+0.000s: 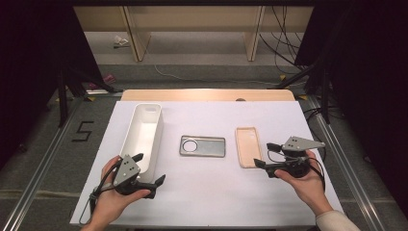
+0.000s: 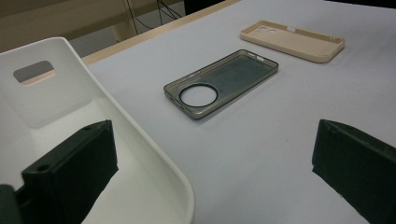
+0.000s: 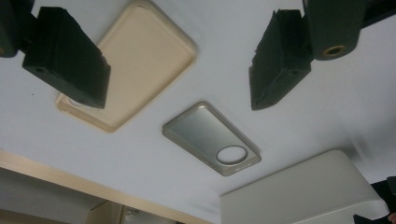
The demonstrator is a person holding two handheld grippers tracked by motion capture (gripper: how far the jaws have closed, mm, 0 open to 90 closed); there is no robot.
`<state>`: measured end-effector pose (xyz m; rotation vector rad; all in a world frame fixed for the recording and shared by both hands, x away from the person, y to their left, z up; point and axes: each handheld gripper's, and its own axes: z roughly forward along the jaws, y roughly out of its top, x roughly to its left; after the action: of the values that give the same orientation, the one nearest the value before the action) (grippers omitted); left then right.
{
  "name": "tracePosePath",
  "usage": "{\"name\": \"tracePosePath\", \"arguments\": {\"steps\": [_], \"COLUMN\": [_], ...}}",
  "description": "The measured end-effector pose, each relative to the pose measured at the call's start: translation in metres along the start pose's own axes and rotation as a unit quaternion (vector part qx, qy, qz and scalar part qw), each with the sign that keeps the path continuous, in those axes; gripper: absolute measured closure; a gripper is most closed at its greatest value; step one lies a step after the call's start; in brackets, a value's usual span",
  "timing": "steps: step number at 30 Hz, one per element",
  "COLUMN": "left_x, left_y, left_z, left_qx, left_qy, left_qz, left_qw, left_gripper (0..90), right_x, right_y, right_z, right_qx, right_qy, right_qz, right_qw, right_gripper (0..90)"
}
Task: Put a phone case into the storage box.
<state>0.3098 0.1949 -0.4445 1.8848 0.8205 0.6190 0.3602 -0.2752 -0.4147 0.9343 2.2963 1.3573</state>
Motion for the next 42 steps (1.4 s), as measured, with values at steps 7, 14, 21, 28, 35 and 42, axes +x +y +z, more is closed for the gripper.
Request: {"name": "tracePosePath", "arguments": {"steps": [7, 14, 21, 28, 35, 42], "left_x": [0.001, 0.000, 0.000, -0.001, -0.001, -0.001], "left_y": [0.000, 0.001, 0.001, 0.001, 0.001, 0.000], "left_z": [0.000, 0.001, 0.001, 0.000, 0.000, 0.000], "left_qx": [-0.002, -0.003, -0.004, -0.004, -0.005, -0.005], "left_qy": [0.003, 0.001, 0.001, 0.000, -0.001, -0.002], "left_qz": [-0.002, 0.001, 0.001, -0.001, 0.002, 0.001], "left_qw": [1.0000, 1.0000, 1.0000, 1.0000, 1.0000, 1.0000], "left_gripper": [0.0, 0.0, 0.0, 0.0, 0.0, 0.0], "right_x": [-0.001, -0.002, 0.002, 0.003, 0.009, 0.011], "right_y": [0.004, 0.013, 0.033, 0.048, 0.050, 0.049], "right_z": [0.003, 0.016, 0.060, 0.115, 0.156, 0.175], "right_qx": [0.003, 0.034, 0.110, 0.175, 0.231, 0.260], "right_qy": [0.003, 0.010, 0.014, 0.009, 0.016, 0.008], "right_qz": [-0.007, -0.017, -0.034, -0.050, -0.064, -0.073], "right_qw": [1.0000, 0.9992, 0.9932, 0.9834, 0.9707, 0.9629], "right_gripper": [39.2, 77.8, 90.0, 90.0, 90.0, 90.0]}}
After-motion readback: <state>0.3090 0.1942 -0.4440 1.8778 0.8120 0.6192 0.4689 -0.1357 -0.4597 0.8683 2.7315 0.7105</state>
